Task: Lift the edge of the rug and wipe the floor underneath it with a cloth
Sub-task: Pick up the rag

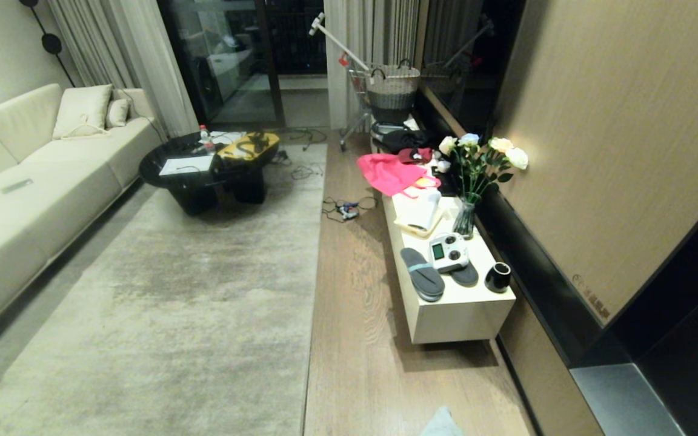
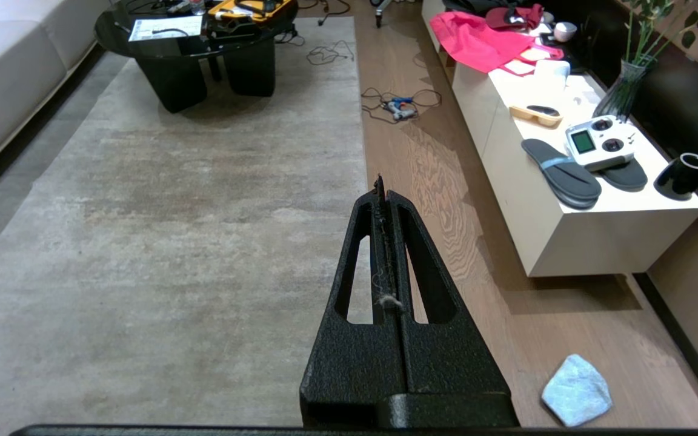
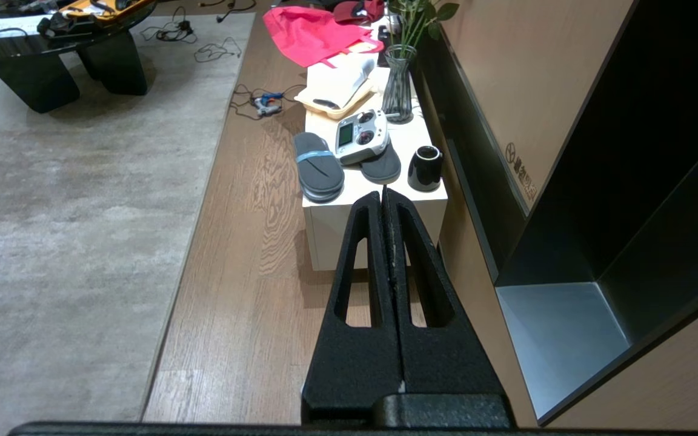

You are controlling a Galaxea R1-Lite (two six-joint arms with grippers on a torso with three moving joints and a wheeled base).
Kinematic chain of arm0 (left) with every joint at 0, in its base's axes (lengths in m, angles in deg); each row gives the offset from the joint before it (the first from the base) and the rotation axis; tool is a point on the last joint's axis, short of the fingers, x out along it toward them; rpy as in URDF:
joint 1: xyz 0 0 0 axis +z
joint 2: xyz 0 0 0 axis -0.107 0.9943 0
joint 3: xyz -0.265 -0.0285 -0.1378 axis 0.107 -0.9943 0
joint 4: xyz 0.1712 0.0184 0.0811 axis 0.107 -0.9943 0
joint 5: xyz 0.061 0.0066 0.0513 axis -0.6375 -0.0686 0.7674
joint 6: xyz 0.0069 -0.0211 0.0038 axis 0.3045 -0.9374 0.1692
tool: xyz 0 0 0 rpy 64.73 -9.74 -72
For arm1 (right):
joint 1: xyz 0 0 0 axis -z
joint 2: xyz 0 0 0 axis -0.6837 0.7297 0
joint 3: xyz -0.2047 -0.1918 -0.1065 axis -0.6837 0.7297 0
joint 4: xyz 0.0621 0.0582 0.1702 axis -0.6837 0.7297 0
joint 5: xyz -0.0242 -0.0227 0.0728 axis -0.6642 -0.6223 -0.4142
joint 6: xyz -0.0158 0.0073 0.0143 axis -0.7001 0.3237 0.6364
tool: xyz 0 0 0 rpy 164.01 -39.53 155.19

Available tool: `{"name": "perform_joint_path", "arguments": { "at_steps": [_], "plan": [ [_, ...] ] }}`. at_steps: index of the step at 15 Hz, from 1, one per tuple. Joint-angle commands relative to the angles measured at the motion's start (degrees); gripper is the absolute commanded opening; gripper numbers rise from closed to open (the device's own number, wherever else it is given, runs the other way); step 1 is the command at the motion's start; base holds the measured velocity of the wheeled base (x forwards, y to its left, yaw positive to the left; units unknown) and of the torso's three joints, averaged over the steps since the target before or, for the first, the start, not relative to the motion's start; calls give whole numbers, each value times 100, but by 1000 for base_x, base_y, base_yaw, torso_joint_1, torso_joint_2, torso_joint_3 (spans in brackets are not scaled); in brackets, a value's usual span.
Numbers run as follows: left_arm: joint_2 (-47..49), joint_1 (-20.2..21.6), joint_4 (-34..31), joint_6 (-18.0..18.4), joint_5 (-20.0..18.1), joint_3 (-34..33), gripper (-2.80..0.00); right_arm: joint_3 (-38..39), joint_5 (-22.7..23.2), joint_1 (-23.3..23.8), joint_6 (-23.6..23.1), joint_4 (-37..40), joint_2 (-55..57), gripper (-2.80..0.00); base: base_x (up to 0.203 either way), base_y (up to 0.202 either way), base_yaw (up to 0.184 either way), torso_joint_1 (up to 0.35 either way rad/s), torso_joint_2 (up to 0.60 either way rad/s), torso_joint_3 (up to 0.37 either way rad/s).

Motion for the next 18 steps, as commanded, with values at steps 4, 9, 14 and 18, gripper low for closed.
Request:
{"name": "perform_joint_path", "arguments": {
  "at_steps": [4,9,14,18],
  "plan": [
    [9,2,2,-2,0,0,-280,2,1,-1,-4,-1,7,-280,0,0,0,0,0,0],
    [9,2,2,-2,0,0,-280,2,1,-1,-4,-1,7,-280,0,0,0,0,0,0],
    [9,2,2,-2,0,0,-280,-5,1,-1,-4,-1,7,-280,0,0,0,0,0,0],
    [9,2,2,-2,0,0,-280,2,1,-1,-4,-1,7,-280,0,0,0,0,0,0]
  ]
}}
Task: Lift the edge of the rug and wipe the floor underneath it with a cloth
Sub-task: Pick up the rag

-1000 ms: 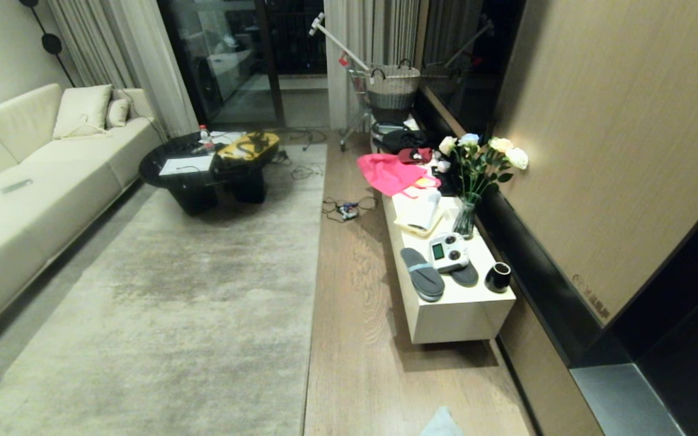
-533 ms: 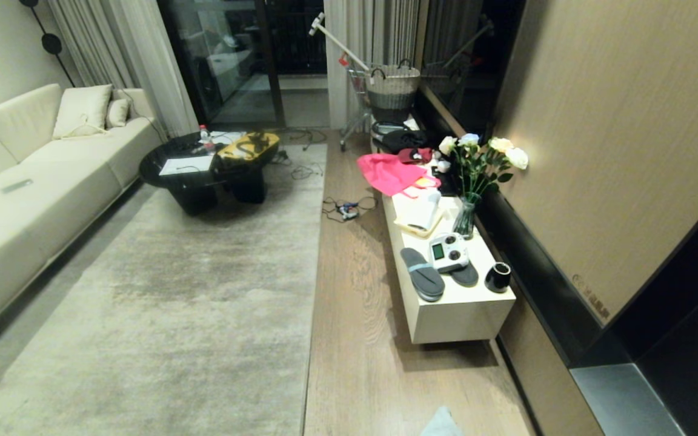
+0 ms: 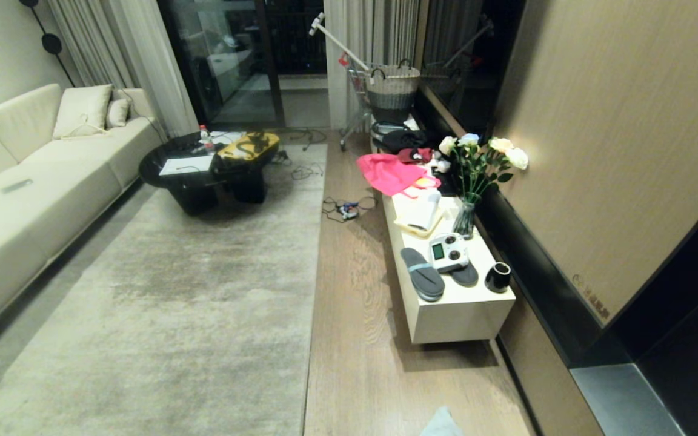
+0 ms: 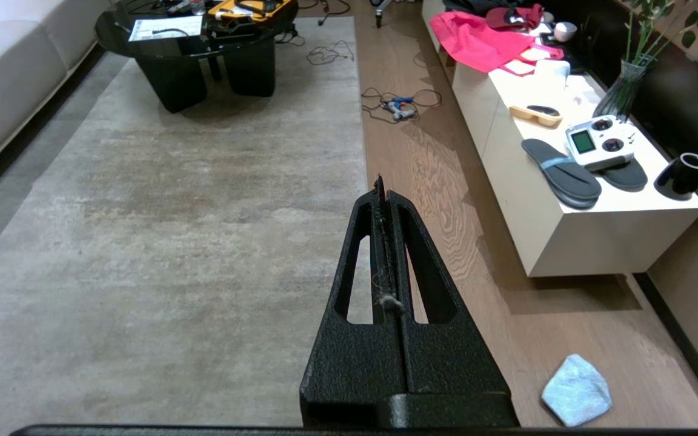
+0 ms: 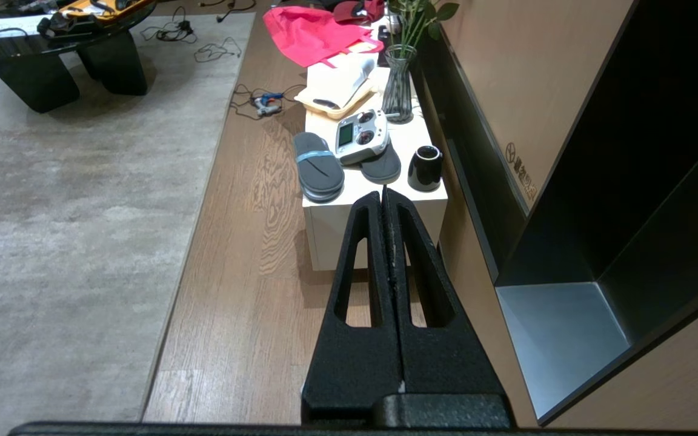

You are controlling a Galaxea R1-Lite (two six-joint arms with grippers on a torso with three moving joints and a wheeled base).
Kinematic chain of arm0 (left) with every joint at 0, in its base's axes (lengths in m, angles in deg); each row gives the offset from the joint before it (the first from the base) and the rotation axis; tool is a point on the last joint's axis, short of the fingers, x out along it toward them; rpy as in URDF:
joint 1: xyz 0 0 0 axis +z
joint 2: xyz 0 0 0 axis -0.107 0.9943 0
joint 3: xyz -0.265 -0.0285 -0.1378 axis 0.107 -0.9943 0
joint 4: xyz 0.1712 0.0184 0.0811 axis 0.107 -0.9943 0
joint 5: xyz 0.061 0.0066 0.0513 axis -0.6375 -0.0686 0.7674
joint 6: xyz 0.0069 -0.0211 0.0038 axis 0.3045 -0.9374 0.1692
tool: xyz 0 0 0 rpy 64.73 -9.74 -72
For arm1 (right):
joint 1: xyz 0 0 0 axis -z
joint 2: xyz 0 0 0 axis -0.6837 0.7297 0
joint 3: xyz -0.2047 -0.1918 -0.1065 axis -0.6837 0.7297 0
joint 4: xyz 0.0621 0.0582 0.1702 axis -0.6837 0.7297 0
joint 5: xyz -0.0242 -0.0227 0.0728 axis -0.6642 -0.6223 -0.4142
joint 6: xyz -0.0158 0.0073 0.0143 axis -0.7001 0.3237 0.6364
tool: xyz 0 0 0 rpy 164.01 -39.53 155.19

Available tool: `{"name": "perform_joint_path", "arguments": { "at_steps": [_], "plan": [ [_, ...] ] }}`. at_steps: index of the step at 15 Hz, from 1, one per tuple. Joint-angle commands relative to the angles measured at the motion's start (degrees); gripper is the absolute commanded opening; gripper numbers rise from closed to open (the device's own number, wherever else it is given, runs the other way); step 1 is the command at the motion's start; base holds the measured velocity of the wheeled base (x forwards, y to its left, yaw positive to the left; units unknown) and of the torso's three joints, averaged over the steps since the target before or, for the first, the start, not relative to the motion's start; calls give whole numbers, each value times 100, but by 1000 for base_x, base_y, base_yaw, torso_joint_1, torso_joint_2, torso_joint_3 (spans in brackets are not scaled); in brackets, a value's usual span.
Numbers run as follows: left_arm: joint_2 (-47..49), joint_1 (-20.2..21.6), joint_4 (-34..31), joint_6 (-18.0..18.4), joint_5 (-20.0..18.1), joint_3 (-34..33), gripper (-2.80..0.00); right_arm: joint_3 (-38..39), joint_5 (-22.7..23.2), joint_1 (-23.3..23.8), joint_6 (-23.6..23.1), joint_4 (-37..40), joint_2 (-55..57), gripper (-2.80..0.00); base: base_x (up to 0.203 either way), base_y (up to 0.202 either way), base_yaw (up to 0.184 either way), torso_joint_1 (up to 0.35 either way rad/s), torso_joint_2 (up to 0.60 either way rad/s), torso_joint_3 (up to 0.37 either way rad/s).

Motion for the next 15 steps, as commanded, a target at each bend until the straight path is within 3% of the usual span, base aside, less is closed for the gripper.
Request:
{"name": "perform_joint_path", "arguments": {
  "at_steps": [1,15],
  "plan": [
    [9,2,2,-2,0,0,-280,0,-2,-1,-6,-1,7,-280,0,0,0,0,0,0],
    [9,-1,2,-2,0,0,-280,-9,-11,-1,197,8,7,-280,0,0,0,0,0,0]
  ]
}}
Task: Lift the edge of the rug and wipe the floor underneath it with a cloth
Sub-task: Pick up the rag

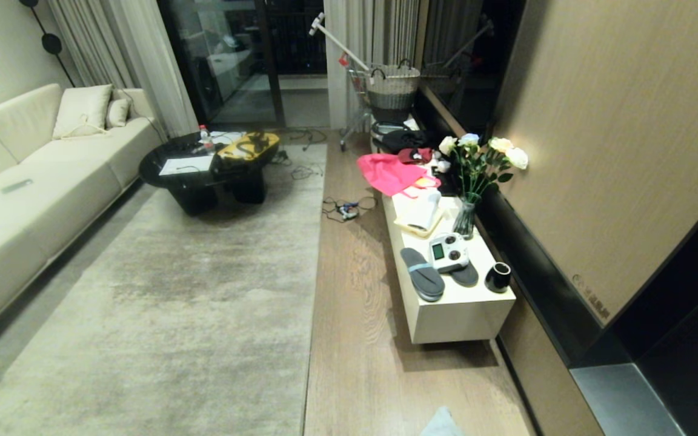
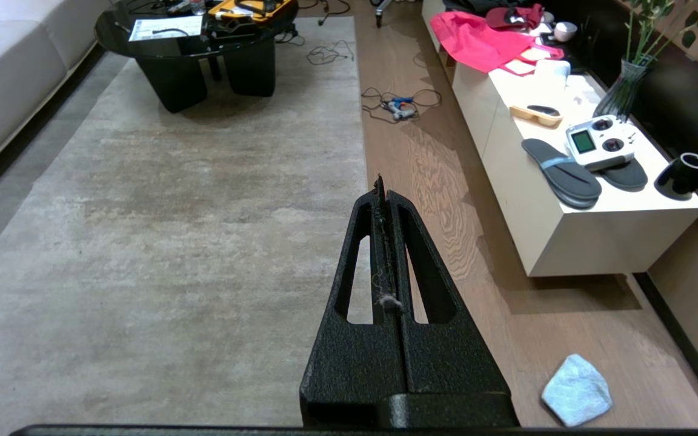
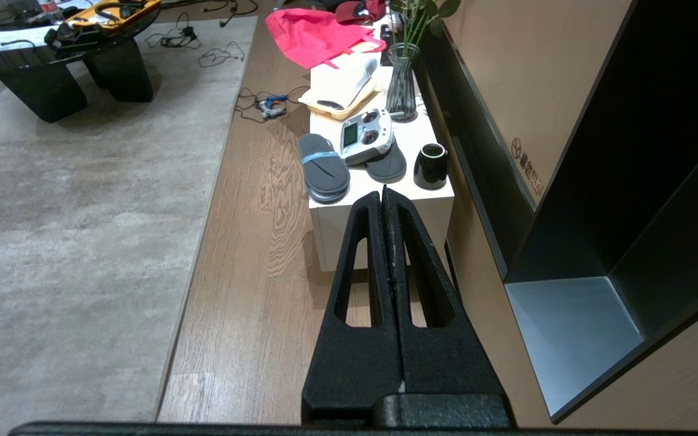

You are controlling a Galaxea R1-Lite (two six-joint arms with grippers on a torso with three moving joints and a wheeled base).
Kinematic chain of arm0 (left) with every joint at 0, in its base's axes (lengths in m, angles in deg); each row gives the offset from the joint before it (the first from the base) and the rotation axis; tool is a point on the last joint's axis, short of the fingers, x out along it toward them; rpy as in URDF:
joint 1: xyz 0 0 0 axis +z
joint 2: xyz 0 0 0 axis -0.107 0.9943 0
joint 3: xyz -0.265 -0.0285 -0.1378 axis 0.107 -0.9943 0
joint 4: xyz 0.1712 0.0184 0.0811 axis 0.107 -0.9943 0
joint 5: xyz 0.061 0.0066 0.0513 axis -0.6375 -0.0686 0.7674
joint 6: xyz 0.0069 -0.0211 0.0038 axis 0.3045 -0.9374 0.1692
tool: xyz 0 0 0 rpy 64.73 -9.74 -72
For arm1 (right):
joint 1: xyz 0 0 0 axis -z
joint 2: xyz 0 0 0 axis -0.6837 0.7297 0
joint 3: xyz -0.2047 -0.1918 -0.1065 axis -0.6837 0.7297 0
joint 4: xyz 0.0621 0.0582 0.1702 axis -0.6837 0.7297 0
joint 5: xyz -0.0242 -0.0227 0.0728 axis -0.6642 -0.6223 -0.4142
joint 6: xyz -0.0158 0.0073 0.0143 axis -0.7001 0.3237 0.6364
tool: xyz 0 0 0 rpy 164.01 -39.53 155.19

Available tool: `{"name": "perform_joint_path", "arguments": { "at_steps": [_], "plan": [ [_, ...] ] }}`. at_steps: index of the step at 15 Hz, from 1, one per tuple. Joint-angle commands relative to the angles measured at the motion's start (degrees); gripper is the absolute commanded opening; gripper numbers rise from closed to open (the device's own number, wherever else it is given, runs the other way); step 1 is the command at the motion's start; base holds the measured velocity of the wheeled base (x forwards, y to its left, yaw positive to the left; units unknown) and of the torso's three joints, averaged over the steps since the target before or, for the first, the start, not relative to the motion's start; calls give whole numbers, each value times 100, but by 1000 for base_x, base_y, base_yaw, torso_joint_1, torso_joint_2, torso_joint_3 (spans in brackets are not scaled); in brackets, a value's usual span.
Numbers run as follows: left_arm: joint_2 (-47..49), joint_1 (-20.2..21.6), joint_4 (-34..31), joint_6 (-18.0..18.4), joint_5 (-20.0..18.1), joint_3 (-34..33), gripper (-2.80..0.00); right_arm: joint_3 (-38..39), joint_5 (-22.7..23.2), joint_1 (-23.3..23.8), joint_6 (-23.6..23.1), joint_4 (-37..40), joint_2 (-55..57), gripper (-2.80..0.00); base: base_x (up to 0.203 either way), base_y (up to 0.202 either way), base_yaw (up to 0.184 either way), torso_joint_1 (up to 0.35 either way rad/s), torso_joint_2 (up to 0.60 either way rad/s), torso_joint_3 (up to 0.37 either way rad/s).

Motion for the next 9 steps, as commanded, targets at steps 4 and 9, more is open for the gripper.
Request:
{"name": "perform_joint_path", "arguments": {
  "at_steps": [4,9],
  "plan": [
    [9,2,4,-2,-5,0,-280,1,0,-1,0,-1,7,-280,0,0,0,-82,175,111],
    [9,2,4,-2,-5,0,-280,1,0,-1,0,-1,7,-280,0,0,0,-126,304,169]
  ]
}}
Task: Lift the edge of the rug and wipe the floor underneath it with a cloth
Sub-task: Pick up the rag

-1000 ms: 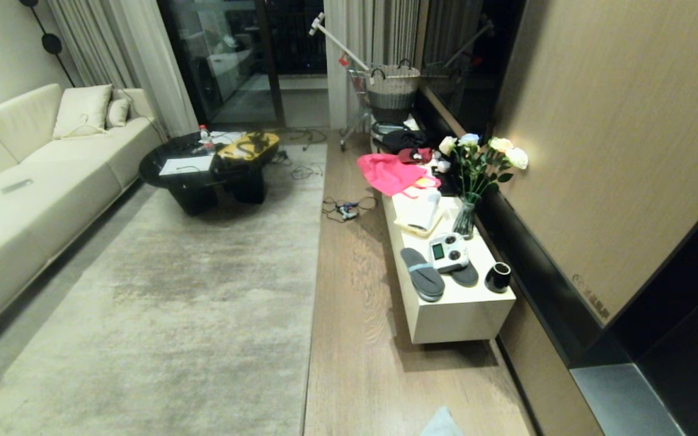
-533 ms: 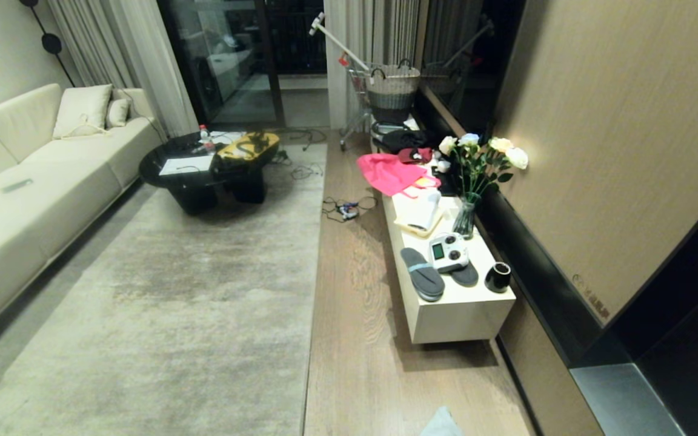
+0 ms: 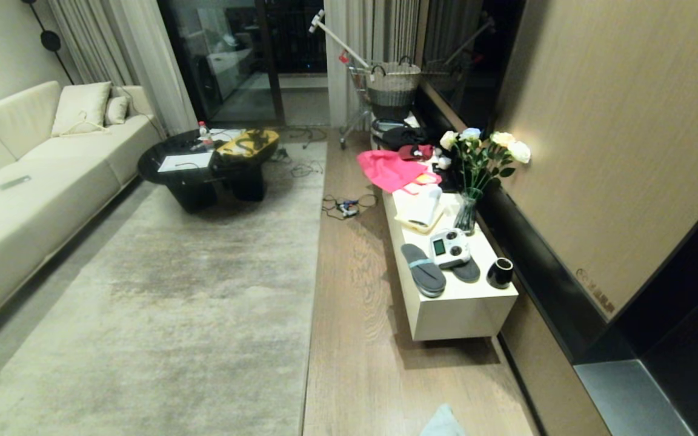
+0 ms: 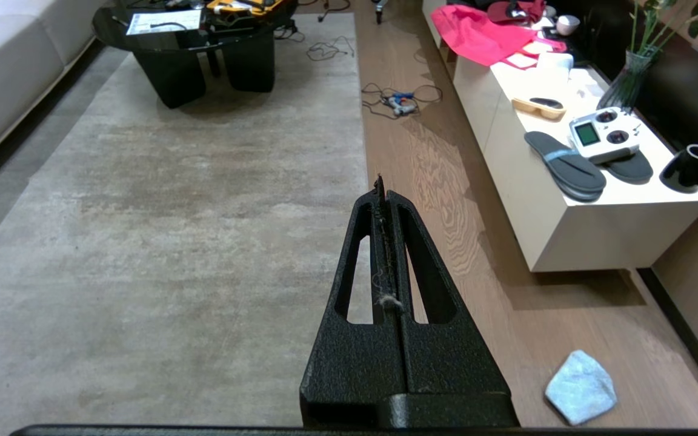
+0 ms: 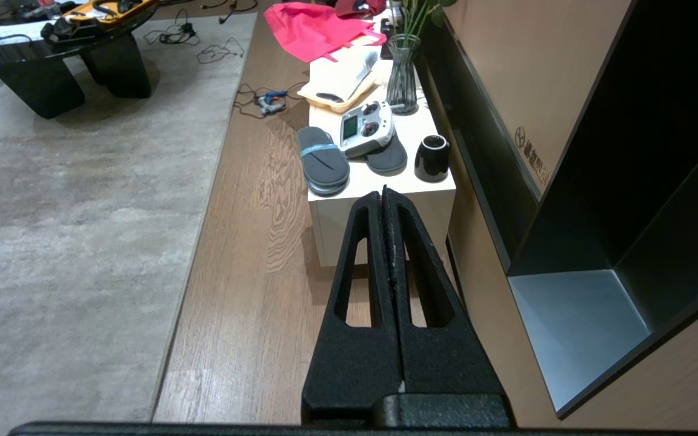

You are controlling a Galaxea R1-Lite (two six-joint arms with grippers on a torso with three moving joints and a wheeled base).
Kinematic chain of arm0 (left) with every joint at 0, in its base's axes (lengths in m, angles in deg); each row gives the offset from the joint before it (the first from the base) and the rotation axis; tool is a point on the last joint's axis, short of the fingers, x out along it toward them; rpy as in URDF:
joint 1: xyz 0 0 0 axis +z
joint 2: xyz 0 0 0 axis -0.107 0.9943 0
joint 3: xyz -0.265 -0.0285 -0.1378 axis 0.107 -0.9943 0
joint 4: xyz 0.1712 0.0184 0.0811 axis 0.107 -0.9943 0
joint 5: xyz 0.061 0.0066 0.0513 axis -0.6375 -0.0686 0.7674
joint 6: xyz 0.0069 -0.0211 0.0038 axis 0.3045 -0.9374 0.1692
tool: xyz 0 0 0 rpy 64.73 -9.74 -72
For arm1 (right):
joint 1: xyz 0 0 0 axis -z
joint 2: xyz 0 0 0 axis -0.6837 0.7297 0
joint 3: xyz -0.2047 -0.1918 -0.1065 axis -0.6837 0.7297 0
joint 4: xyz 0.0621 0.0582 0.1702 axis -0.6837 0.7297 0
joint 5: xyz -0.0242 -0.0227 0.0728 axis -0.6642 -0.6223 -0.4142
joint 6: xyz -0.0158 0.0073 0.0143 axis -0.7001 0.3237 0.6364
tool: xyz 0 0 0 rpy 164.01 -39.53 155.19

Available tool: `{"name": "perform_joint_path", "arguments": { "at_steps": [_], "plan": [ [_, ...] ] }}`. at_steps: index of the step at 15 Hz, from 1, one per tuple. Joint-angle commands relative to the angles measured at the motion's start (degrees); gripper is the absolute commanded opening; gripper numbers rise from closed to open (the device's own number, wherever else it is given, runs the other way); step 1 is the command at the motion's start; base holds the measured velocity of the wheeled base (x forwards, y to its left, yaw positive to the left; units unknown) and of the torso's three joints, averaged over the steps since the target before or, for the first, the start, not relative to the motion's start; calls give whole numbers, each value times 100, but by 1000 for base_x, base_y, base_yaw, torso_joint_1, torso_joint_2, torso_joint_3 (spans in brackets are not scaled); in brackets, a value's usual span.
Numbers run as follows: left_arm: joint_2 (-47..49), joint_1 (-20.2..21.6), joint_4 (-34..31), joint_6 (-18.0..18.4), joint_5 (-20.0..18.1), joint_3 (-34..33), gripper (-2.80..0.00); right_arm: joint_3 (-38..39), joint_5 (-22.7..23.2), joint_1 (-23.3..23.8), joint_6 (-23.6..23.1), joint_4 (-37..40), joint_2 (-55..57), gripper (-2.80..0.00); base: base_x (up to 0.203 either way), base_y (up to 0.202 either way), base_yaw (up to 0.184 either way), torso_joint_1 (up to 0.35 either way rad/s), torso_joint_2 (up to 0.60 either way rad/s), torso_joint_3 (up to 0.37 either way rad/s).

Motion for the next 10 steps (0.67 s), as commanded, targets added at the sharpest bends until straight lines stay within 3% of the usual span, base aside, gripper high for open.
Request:
{"name": "perform_joint_path", "arguments": {
  "at_steps": [1,10],
  "plan": [
    [9,2,1,-2,0,0,-280,1,-2,-1,0,2,7,-280,0,0,0,-129,317,178],
    [9,2,1,-11,0,0,-280,1,-28,-10,44,2,7,-280,0,0,0,-130,323,186]
  ]
}}
